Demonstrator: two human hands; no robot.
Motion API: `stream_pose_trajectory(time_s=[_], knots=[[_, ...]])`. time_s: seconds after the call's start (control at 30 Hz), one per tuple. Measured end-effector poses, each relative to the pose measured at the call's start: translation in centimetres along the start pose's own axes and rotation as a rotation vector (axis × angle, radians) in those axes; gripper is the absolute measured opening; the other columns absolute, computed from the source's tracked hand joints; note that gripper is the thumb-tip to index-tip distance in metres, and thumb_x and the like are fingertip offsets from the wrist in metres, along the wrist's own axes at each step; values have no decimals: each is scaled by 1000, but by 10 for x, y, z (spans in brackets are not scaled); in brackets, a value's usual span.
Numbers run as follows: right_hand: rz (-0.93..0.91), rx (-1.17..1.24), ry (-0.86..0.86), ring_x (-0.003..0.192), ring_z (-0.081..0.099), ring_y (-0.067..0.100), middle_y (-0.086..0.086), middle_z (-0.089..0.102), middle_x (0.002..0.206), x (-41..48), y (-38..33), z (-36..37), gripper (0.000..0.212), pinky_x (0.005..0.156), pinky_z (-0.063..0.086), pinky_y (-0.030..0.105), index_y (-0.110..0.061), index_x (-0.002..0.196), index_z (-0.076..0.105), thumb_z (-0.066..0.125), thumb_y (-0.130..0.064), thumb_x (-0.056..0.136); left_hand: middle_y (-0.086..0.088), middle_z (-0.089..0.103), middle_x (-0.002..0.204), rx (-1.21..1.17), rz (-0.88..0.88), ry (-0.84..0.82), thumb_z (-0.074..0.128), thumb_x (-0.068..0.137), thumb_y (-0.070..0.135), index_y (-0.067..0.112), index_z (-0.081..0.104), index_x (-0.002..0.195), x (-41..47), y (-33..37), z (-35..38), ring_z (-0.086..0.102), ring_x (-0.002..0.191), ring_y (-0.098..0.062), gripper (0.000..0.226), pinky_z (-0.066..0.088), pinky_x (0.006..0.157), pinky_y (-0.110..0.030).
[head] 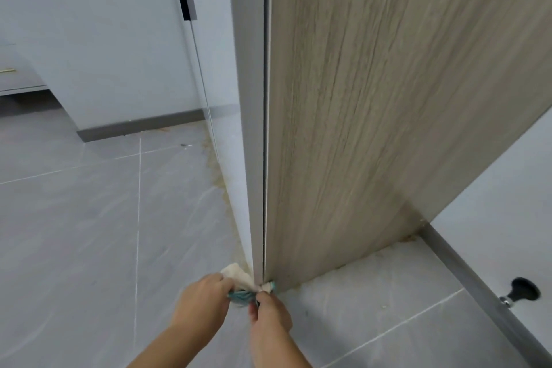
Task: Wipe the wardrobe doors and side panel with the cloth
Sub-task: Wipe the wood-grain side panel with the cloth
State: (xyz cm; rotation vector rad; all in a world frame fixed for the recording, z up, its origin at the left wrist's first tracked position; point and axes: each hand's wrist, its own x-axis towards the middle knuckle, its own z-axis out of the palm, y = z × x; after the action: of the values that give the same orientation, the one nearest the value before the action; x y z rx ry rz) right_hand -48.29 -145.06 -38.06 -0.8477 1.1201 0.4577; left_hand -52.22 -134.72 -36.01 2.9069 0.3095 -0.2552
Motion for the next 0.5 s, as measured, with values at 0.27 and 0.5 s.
stream_pose_trajectory(time_s=[0.27,0.5], knots=[[-114,3,3,76,60,32,17,61,81,-60,-22,12,20,42,52,19,8,97,62,62,19,80,11,49,72,-183,21,185,84,63,11,25,62,75,-14,0,-55,53,60,-11,28,31,40,-16],[-402,-142,-62,71,69,23,15,69,84,-177,-65,24,15,51,54,18,-2,87,69,70,10,78,18,48,114,-676,-118,345,61,89,2,35,56,94,-40,28,-161,52,96,1,34,44,77,-19]])
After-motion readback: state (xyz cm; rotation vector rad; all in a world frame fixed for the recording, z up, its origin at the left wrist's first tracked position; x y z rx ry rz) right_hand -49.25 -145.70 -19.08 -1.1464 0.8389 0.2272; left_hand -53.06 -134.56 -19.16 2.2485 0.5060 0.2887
